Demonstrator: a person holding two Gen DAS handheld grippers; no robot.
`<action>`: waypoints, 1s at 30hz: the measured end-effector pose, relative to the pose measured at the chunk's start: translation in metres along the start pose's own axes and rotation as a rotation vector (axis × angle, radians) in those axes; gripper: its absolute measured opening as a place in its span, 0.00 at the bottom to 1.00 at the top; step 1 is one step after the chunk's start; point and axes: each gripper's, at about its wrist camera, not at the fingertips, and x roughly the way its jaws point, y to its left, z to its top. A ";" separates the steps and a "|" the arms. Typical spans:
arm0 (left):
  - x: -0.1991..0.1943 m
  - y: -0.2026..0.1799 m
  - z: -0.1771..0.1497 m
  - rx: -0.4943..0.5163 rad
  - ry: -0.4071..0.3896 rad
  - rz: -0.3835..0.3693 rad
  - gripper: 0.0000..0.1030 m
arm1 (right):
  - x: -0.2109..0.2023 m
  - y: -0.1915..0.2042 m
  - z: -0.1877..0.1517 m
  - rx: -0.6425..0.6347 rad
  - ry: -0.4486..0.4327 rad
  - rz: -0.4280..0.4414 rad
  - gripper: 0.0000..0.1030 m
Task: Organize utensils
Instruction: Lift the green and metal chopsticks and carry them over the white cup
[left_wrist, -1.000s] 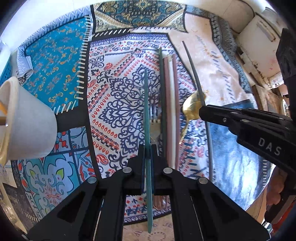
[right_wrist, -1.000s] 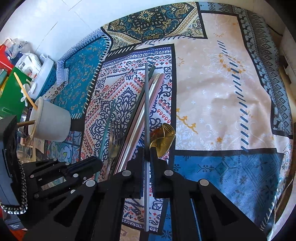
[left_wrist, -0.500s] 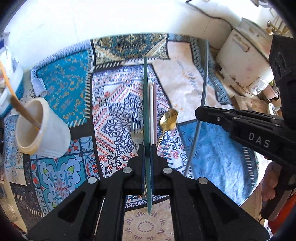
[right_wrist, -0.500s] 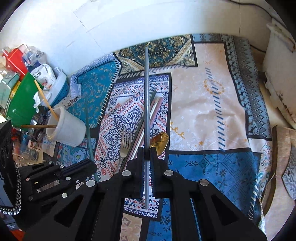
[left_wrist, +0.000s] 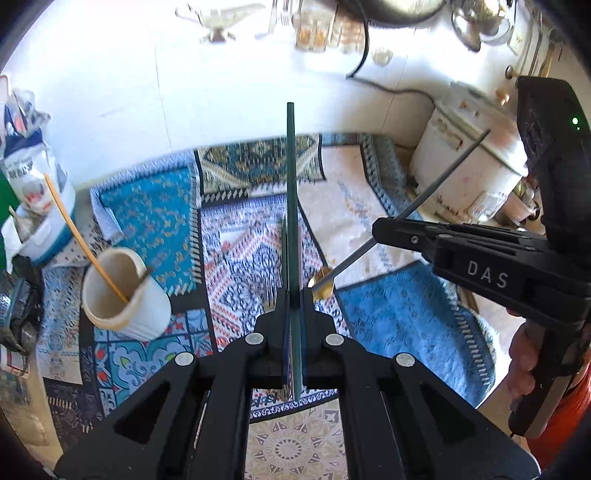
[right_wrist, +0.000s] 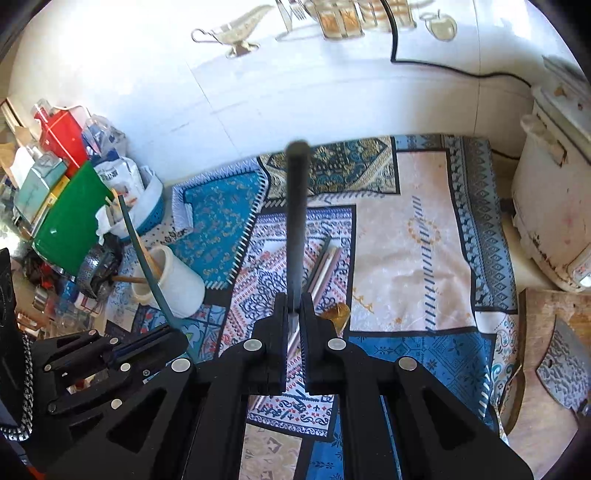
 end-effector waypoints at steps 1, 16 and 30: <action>-0.005 0.001 0.002 -0.001 -0.015 -0.001 0.03 | -0.004 0.003 0.003 -0.007 -0.014 0.002 0.05; -0.085 0.034 0.054 -0.038 -0.266 0.030 0.03 | -0.041 0.056 0.046 -0.099 -0.164 0.046 0.05; -0.121 0.112 0.074 -0.131 -0.377 0.113 0.03 | -0.025 0.125 0.075 -0.190 -0.201 0.128 0.05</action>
